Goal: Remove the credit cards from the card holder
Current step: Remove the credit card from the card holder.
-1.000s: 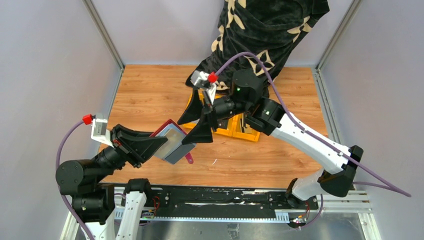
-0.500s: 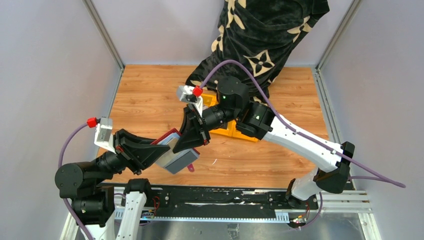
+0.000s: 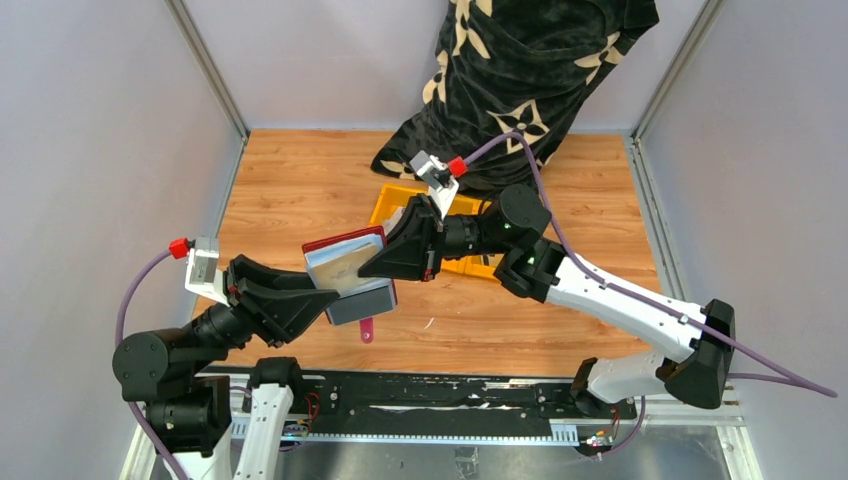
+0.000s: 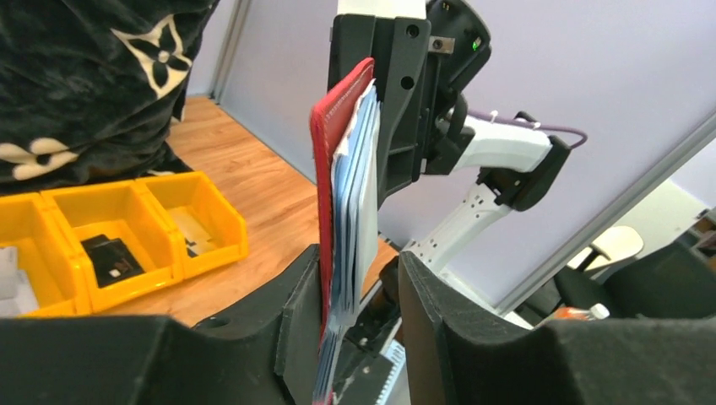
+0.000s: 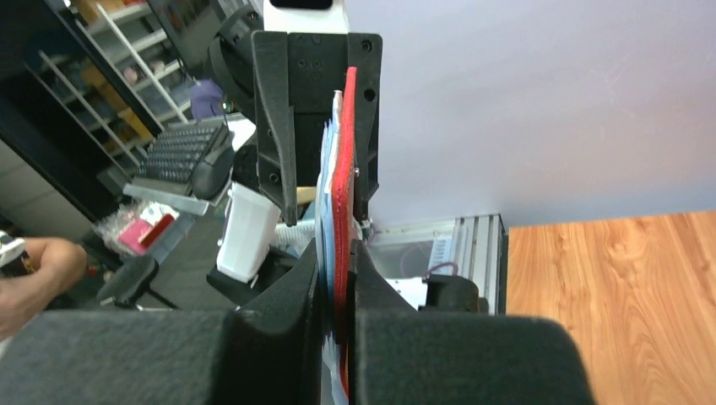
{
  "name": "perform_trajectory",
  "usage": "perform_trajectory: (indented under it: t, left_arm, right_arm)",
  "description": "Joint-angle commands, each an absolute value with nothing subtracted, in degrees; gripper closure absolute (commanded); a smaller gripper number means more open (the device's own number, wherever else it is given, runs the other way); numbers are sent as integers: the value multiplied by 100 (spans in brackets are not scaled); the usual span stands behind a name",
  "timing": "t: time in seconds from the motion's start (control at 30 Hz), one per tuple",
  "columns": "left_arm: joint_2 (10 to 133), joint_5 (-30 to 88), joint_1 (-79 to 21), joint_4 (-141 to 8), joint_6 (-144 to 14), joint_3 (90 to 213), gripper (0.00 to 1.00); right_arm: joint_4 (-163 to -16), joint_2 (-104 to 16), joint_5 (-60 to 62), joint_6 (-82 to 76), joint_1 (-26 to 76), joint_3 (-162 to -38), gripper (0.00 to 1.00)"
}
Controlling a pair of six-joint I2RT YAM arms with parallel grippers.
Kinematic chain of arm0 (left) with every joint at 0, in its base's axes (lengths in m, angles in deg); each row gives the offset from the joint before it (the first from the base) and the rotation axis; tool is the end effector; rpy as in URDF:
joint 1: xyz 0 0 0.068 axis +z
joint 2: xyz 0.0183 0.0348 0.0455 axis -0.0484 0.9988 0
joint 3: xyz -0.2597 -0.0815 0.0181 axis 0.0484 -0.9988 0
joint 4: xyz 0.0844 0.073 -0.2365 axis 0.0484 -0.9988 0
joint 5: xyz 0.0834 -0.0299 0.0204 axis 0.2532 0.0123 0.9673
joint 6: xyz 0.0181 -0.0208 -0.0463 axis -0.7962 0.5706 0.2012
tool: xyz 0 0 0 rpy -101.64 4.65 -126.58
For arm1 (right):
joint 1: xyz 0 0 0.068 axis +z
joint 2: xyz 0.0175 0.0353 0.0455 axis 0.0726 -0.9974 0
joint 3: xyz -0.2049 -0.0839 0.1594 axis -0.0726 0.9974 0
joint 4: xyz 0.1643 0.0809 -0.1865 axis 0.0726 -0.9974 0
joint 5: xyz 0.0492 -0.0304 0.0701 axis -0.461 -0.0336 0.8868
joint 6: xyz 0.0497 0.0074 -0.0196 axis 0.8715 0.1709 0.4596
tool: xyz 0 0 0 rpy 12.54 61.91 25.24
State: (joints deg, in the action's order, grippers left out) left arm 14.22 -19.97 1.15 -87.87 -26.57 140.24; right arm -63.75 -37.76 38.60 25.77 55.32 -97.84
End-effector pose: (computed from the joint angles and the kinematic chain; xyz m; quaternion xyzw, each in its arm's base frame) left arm -0.0037 -0.0304 0.4430 0.1421 0.6104 -0.5277 0.5733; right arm 0.1249 0.2611 0.4626 -0.4166 0.4275 0.7119 0.3700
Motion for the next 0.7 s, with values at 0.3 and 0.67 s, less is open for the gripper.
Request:
perform_trajectory:
  t: [0.3,0.67]
  left_arm:
    - [1437,-1858,83,-8965,-2827,14036,89]
    - [1608,-2940,79,-9919,-4688,14220,97]
  right_arm:
    - [-4438,-3630,3186,3429,5782,-9022,89]
    - [-10987,-4517,4744,-369,5621,-12062,37]
